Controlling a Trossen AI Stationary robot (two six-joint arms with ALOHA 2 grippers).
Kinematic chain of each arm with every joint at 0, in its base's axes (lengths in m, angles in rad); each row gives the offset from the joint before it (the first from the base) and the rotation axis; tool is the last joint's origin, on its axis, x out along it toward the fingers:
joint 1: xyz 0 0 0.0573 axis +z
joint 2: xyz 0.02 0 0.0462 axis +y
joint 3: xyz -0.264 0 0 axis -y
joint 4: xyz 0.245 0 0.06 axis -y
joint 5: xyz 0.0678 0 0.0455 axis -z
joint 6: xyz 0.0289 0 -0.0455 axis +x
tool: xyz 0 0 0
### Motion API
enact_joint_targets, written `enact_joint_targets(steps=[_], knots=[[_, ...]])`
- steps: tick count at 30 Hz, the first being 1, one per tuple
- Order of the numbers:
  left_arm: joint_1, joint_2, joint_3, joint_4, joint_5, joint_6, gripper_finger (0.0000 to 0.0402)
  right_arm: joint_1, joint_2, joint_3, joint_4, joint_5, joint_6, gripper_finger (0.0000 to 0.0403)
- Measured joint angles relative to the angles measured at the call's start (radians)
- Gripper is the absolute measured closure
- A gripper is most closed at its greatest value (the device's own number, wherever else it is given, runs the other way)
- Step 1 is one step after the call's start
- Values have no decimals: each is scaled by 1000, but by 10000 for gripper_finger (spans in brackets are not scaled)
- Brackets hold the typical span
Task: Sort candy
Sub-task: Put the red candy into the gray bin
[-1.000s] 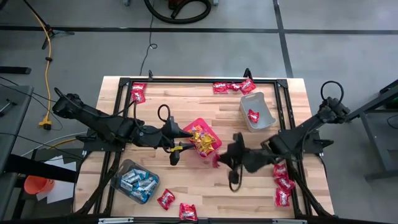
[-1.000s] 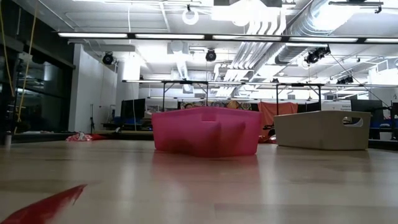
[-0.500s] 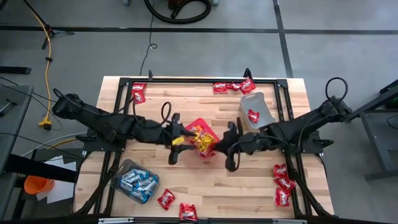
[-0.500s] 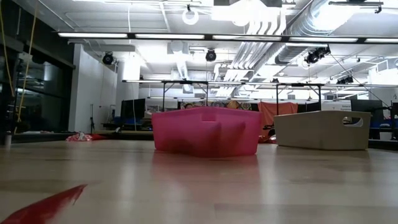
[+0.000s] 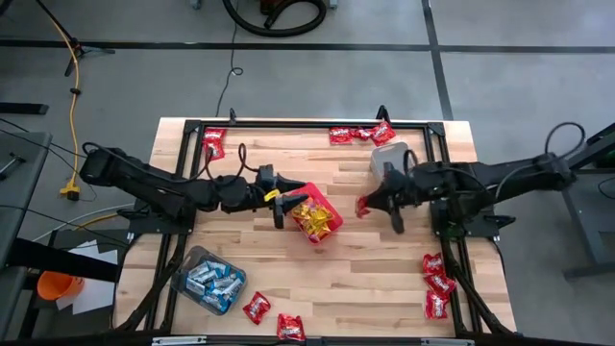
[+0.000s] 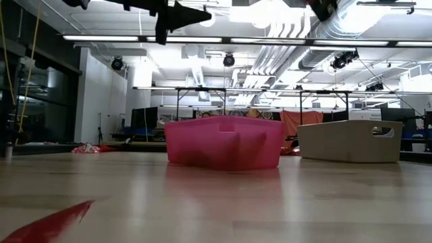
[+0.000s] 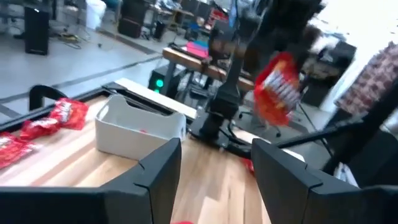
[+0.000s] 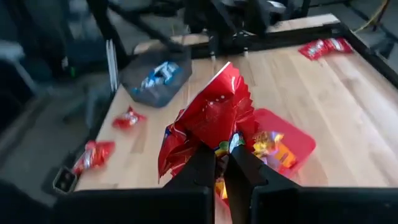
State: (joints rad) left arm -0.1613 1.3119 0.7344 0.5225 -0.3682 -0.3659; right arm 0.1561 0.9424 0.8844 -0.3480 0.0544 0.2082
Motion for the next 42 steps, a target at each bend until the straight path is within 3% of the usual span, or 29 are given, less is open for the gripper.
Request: enact_joint_targets(steps=[5, 8, 15, 19, 22, 28, 34, 37, 42], knots=[[7, -2, -7, 0, -4, 31, 218, -49, -188, -272, 298, -35, 115, 396], [13, -2, -7, 0, -4, 77, 218, -67, -255, -349, 359, 38, 179, 396], [18, -2, -6, 6, -3, 79, 218, -169, -276, -288, 213, 398, 221, 396], [18, -2, -6, 0, -2, 80, 218, -297, -243, -209, 12, 500, 272, 396], [18, -2, -6, 0, -2, 80, 218, -404, -203, -193, -105, 482, 323, 396], [17, -2, -6, -2, -2, 80, 218, -536, -94, -195, -396, 328, 438, 396], [17, -2, -6, -29, -1, 80, 218, -578, -40, -196, -408, 291, 450, 384], [17, -2, -6, -50, 0, 79, 218, -598, -37, -196, -398, 222, 452, 355], [17, -2, -6, -75, 0, 59, 218, -614, -37, -196, -465, 179, 456, 266]])
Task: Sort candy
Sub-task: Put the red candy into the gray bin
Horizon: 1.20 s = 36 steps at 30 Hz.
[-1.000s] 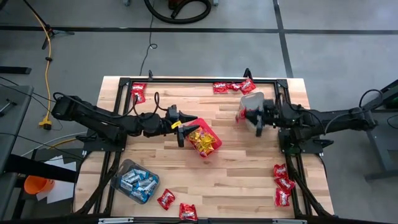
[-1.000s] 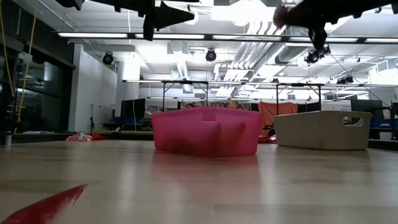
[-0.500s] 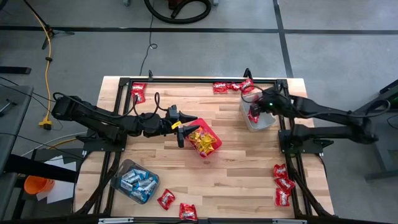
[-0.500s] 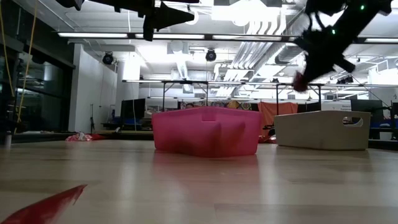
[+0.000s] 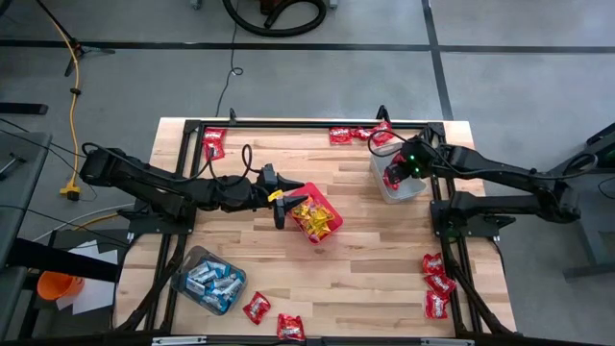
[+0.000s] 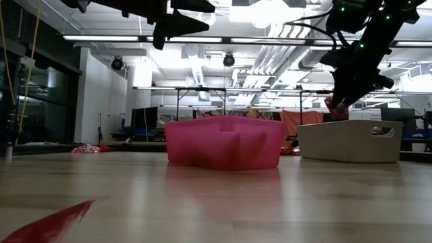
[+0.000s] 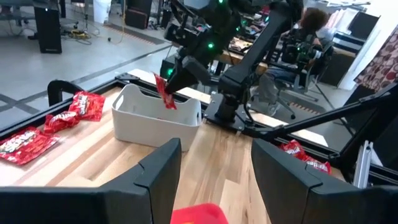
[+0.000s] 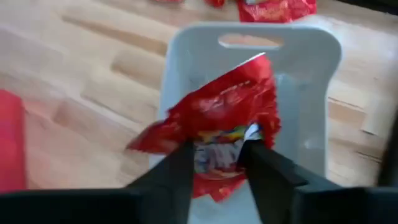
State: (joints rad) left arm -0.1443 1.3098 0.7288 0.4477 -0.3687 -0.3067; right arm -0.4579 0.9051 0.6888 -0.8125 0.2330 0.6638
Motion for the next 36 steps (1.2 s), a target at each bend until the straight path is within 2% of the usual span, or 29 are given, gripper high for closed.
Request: enact_joint_targets(steps=[5, 9, 15, 23, 27, 31, 34, 36], knots=[[0, 0, 0, -15, 0, -3, 218, -1, -4, 1, -42, -41, -9, 193], [0, -12, 0, -22, 60, -4, 218, -1, -3, 20, -55, -84, 5, 168], [1, -67, 1, -92, 105, -5, 218, -21, 6, 49, -90, -89, 97, 165], [26, -232, 0, -281, 105, -5, 218, -20, 6, 129, -54, -84, 170, 165], [49, -308, 0, -314, 105, 17, 218, -20, 6, 164, 16, -84, 255, 165], [55, -330, 0, -327, 105, 97, 218, -20, 30, 169, 142, -55, 365, 165], [55, -325, 0, -323, 105, 132, 218, -35, 100, 173, 217, -32, 386, 165], [56, -317, 0, -328, 105, 134, 218, -67, 175, 195, 258, -45, 343, 165]])
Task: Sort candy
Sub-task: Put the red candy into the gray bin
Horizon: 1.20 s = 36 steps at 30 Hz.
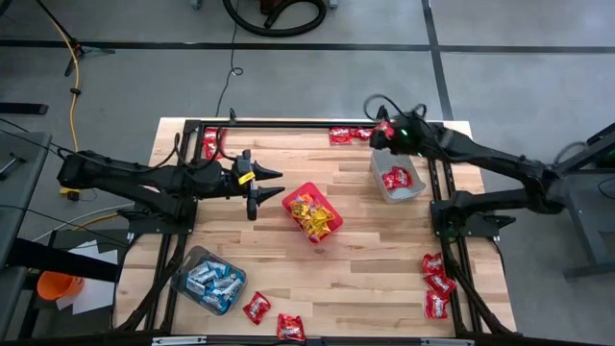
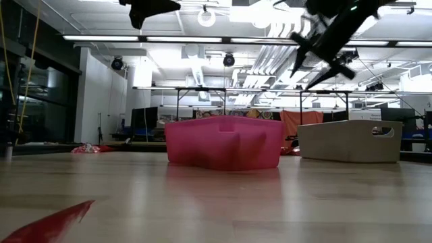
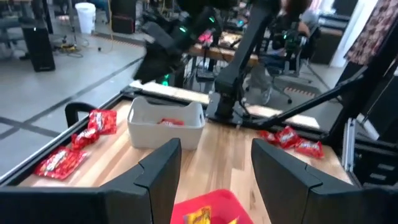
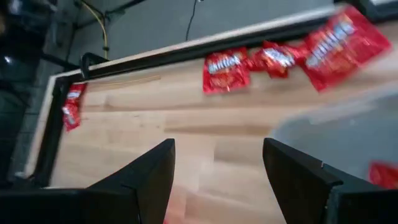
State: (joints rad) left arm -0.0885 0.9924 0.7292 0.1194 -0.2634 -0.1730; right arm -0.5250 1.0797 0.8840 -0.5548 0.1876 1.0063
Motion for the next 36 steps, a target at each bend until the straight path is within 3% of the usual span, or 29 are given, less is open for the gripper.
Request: enact_joint_targets(steps=[4, 10, 16, 25, 36], knots=[[21, 19, 0, 1, 0, -17, 218, -96, 197, 123, -10, -16, -195, 165], [67, 32, 0, -2, -13, -100, 218, -262, 500, 385, -186, 13, -484, 165], [95, 33, 0, -36, -55, -190, 218, -375, 714, 542, -326, 4, -647, 165], [104, 33, 0, -76, -114, -264, 218, -458, 831, 525, -338, -40, -737, 165], [104, 33, 0, -78, -139, -267, 218, -470, 926, 525, -308, -48, -791, 165]])
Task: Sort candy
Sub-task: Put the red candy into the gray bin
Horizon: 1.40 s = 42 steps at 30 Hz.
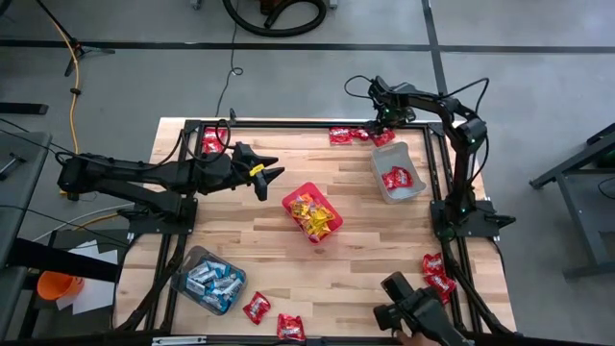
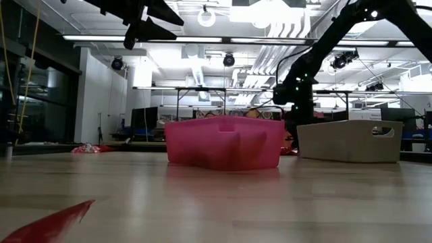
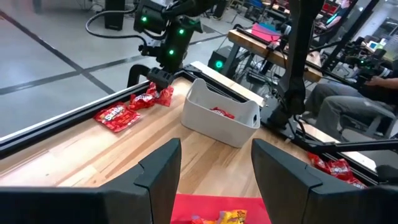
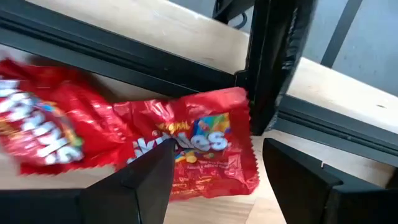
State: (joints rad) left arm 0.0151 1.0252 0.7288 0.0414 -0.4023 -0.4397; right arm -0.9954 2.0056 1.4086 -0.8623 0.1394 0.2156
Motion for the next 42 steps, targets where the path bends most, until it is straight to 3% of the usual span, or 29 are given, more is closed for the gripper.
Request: enact_joint_targets(steps=[3, 6, 11, 13, 20, 29, 38, 42], knots=[[0, 0, 0, 0, 0, -2, 218, 0, 18, 0, 2, 2, -8, 172], [0, 0, 0, 0, -1, -3, 218, 0, 19, 0, 7, 1, -16, 209], [0, 0, 0, 0, -2, -3, 218, 0, 20, 0, 2, 0, -68, 359], [0, -1, 0, -1, -2, 6, 218, 0, 9, -1, -14, -11, -92, 386], [0, -81, -1, -5, 1, 51, 218, 4, -160, -1, -62, -42, -124, 397], [0, -137, -1, -52, -16, 139, 218, 70, -516, -1, -99, -80, 29, 400], [-1, -135, -1, -151, 34, 154, 218, 326, -705, -10, -454, 130, 343, 402], [-4, -135, 0, -160, 58, 122, 218, 466, -755, -119, -494, 167, 504, 402]])
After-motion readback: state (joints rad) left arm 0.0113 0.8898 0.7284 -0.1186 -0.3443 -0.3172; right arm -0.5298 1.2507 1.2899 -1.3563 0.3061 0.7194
